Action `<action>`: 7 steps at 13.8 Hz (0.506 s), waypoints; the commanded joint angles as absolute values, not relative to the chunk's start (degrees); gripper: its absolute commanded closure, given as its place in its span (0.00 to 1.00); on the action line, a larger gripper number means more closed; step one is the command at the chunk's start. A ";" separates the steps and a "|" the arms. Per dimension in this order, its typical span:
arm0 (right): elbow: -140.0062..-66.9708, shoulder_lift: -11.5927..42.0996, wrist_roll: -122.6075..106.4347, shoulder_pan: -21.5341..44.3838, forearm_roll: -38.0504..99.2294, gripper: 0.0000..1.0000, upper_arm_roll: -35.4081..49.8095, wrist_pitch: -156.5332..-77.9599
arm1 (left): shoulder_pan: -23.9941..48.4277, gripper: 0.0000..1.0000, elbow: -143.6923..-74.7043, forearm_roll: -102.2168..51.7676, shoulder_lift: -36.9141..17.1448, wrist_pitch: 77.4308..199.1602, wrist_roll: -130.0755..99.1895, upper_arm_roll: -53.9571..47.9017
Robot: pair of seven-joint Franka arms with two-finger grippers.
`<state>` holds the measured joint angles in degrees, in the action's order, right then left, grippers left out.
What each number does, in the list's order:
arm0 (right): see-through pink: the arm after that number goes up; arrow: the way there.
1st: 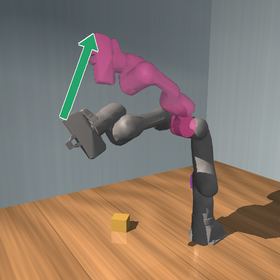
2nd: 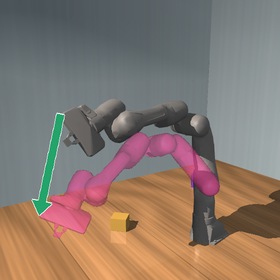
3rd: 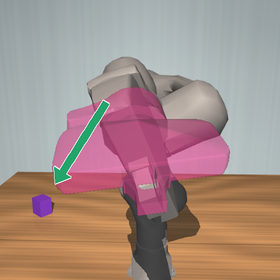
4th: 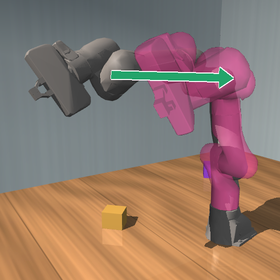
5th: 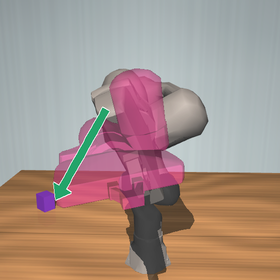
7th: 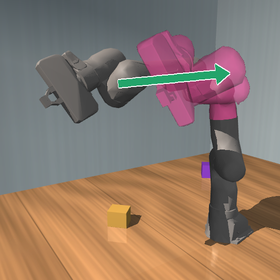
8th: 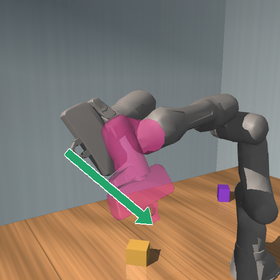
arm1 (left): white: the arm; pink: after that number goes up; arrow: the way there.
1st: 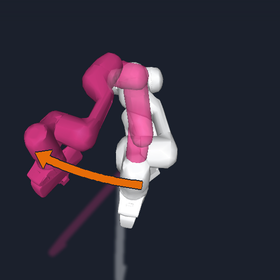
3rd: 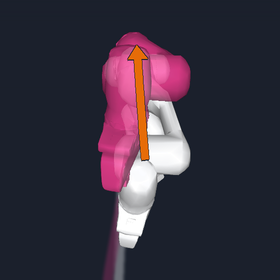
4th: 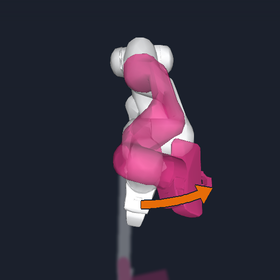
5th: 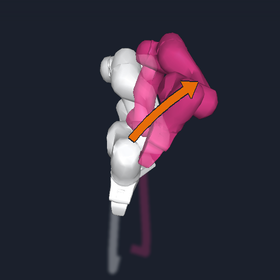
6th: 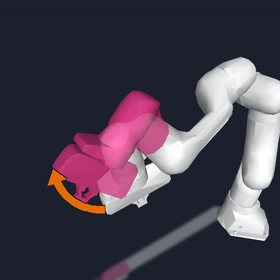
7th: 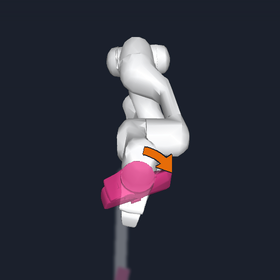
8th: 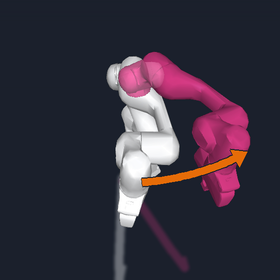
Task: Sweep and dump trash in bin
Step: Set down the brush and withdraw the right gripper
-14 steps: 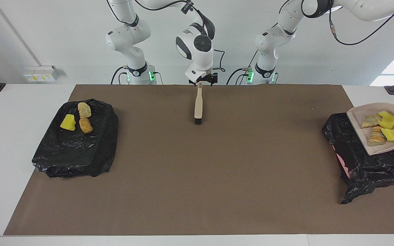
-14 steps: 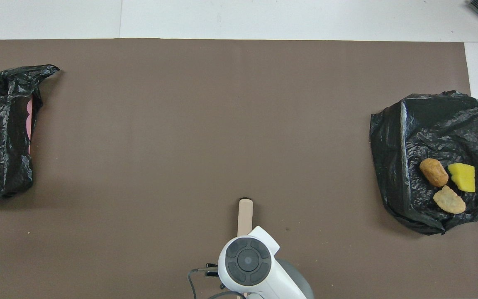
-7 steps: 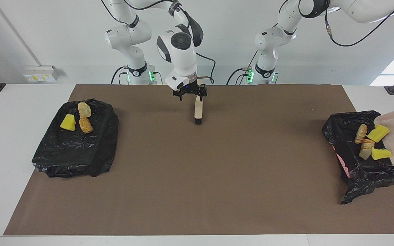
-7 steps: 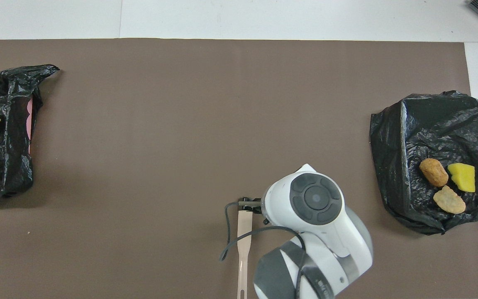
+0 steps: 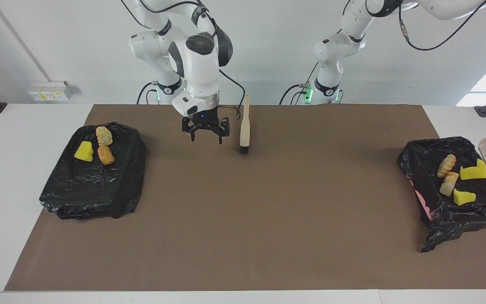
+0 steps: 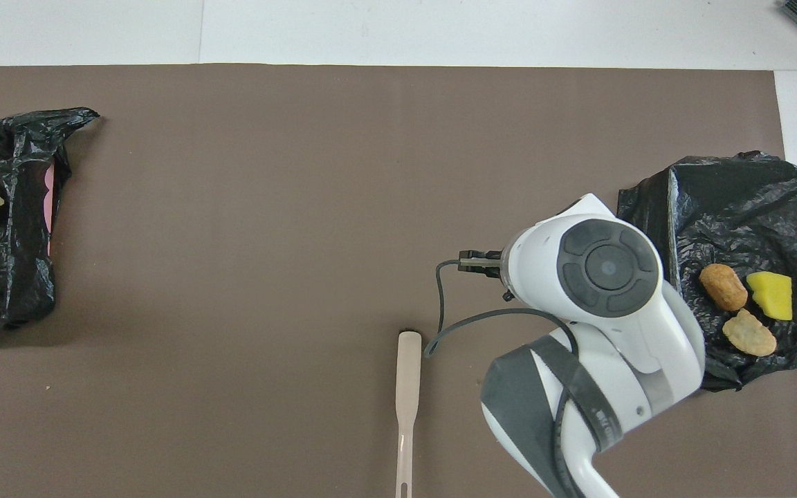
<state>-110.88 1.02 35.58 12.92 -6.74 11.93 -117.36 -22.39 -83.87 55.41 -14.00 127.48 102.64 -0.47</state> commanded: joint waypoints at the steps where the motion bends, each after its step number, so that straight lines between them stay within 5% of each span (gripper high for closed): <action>1: -103.65 1.76 32.09 10.29 -7.48 0.00 12.57 -110.86 | -21.27 1.00 -87.01 54.85 -11.08 122.64 100.73 -0.79; 7: -96.16 -2.98 30.15 4.32 -2.47 0.00 12.04 -97.66 | -13.11 1.00 -86.48 41.15 -10.38 103.65 94.94 -0.79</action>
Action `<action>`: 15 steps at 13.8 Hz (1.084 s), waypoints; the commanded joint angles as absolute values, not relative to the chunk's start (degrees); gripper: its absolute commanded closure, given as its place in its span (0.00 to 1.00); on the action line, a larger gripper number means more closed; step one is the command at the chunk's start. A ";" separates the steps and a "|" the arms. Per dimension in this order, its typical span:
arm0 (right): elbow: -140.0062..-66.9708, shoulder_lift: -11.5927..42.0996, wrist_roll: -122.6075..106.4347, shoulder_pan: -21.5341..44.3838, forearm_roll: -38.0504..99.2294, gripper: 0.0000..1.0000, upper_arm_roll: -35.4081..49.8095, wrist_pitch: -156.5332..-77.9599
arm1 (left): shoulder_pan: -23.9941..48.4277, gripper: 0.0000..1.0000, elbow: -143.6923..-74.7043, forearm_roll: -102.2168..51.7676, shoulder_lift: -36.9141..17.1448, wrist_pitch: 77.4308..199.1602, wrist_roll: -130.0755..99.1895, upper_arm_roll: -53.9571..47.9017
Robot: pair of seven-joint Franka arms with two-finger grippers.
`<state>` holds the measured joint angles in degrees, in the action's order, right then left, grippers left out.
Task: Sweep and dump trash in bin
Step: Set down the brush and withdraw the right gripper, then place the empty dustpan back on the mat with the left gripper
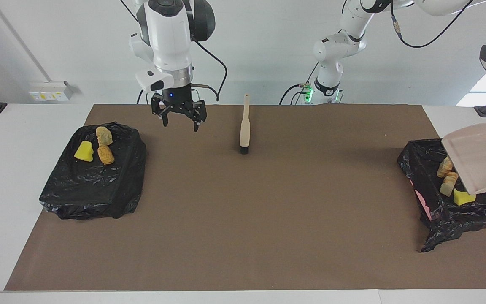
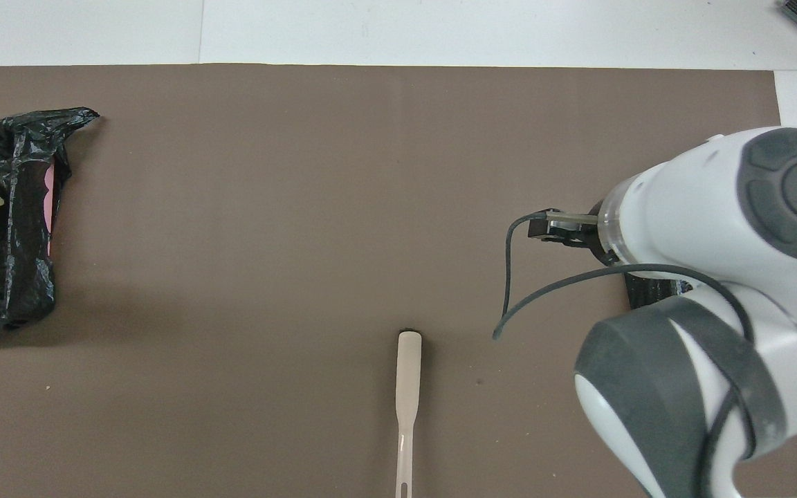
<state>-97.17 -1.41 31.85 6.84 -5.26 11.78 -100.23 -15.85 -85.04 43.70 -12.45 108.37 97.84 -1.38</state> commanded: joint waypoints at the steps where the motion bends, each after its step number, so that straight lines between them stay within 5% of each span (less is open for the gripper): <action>1: -96.15 -3.08 30.15 3.52 -2.29 0.00 11.87 -96.69 | -11.79 1.00 -87.01 38.70 -10.02 101.45 93.53 -0.97; 5: -95.71 -6.14 26.22 2.99 -1.76 0.00 6.44 -94.40 | -6.52 1.00 -88.84 30.17 -8.62 96.25 89.15 -0.97; 9: -95.71 -6.94 10.85 3.08 -0.62 0.00 -1.92 -90.97 | -0.72 1.00 -100.35 24.63 -2.56 97.21 74.74 -1.05; 15: -97.29 -8.26 0.79 2.55 -1.76 0.00 -5.54 -90.88 | 10.62 1.00 -105.91 13.46 -0.97 97.47 48.82 -1.05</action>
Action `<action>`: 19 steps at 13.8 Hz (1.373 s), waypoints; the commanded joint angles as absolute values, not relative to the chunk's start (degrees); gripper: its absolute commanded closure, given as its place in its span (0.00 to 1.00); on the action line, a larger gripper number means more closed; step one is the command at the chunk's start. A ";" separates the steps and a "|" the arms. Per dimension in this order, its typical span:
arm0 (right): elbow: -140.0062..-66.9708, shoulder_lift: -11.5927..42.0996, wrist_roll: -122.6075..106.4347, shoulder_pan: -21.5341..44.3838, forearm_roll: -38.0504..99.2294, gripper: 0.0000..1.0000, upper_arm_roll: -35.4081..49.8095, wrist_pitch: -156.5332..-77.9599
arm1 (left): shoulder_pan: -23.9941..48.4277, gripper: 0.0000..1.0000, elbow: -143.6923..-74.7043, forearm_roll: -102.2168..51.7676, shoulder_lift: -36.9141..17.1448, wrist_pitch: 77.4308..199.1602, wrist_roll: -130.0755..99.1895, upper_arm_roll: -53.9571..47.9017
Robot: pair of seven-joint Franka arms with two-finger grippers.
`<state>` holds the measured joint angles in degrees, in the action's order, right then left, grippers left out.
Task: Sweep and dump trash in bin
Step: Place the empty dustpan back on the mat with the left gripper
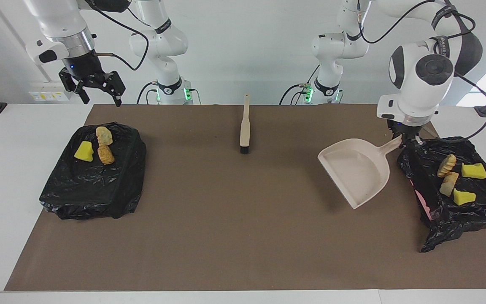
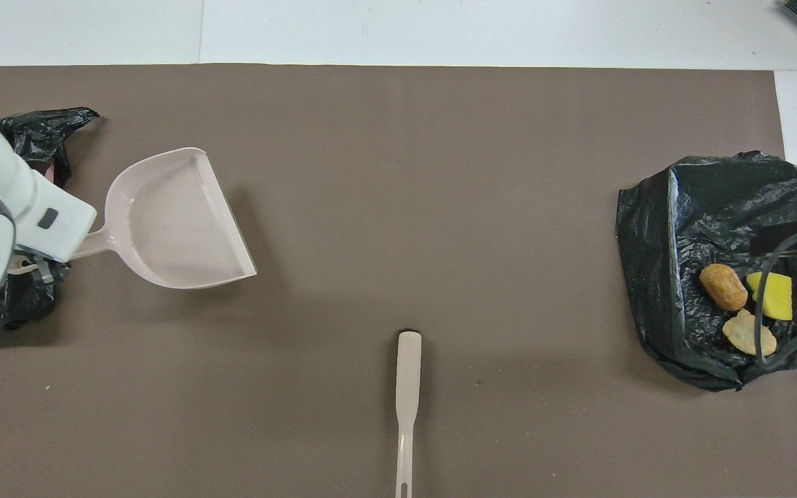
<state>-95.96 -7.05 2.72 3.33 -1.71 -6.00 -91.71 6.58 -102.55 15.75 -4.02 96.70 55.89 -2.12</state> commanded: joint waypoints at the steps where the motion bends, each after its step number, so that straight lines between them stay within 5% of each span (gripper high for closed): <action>1: -97.29 -8.26 0.44 2.46 -1.84 0.00 -5.54 -90.79 | 12.55 1.00 -106.08 10.75 -1.75 97.38 43.56 -1.05; 9: -97.99 -7.47 -0.53 6.23 -1.76 0.00 -8.77 -90.88 | 33.55 1.00 -106.53 1.14 -8.51 107.48 -4.72 -0.97; 18: -98.96 -7.65 -1.14 5.54 0.26 0.00 -5.80 -91.58 | 41.57 1.00 -100.81 -4.66 -20.39 121.45 -30.67 -1.14; 19: -99.05 -7.65 -1.14 5.54 0.26 0.00 -5.80 -91.58 | 41.31 0.01 -100.46 -4.57 -20.39 121.29 -30.50 -1.06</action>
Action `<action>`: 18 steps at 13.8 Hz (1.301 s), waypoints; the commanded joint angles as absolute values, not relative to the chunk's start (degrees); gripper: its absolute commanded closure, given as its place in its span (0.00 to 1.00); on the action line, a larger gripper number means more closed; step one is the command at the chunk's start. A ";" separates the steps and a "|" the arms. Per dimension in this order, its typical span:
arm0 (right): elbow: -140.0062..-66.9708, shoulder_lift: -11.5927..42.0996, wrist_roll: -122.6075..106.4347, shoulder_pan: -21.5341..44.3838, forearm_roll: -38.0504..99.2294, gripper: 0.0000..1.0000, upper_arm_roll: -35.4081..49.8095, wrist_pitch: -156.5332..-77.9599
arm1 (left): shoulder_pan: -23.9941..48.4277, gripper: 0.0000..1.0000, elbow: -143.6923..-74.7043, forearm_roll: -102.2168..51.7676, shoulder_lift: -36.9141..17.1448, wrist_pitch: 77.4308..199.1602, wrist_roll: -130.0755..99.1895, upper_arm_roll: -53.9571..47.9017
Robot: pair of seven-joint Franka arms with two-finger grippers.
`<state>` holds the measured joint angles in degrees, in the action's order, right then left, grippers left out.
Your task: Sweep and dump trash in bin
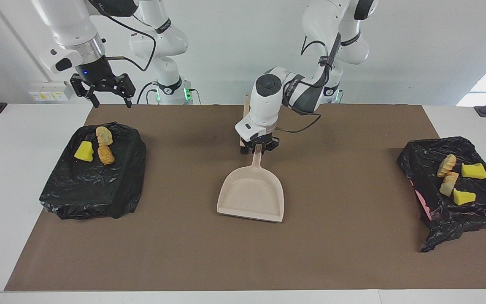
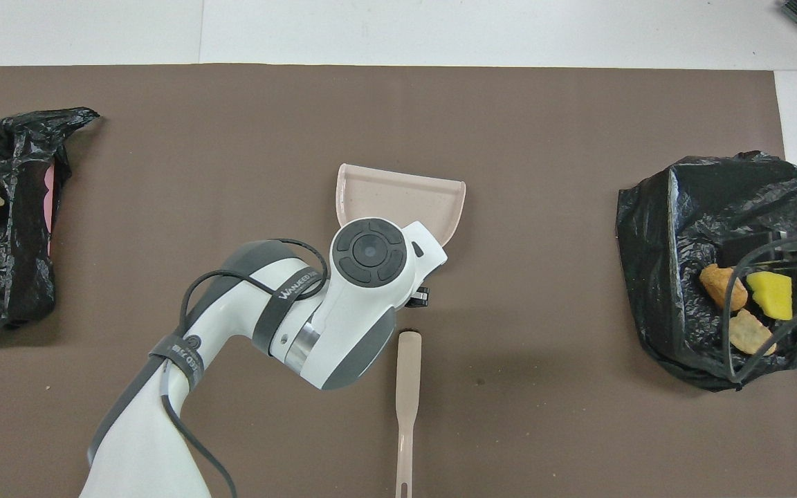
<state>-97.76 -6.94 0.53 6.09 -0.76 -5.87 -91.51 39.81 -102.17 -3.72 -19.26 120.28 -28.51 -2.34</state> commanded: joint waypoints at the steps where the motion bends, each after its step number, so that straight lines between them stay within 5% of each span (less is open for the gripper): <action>1: -99.05 -7.65 -1.06 5.54 0.26 0.00 -5.80 -91.58 | 40.79 0.00 -100.37 -4.57 -20.30 121.29 -30.32 -1.05; 18: -98.96 -7.47 -1.85 5.54 -0.70 0.00 -6.07 -93.08 | 6.96 0.00 -98.97 -3.78 -5.90 109.09 4.80 -0.18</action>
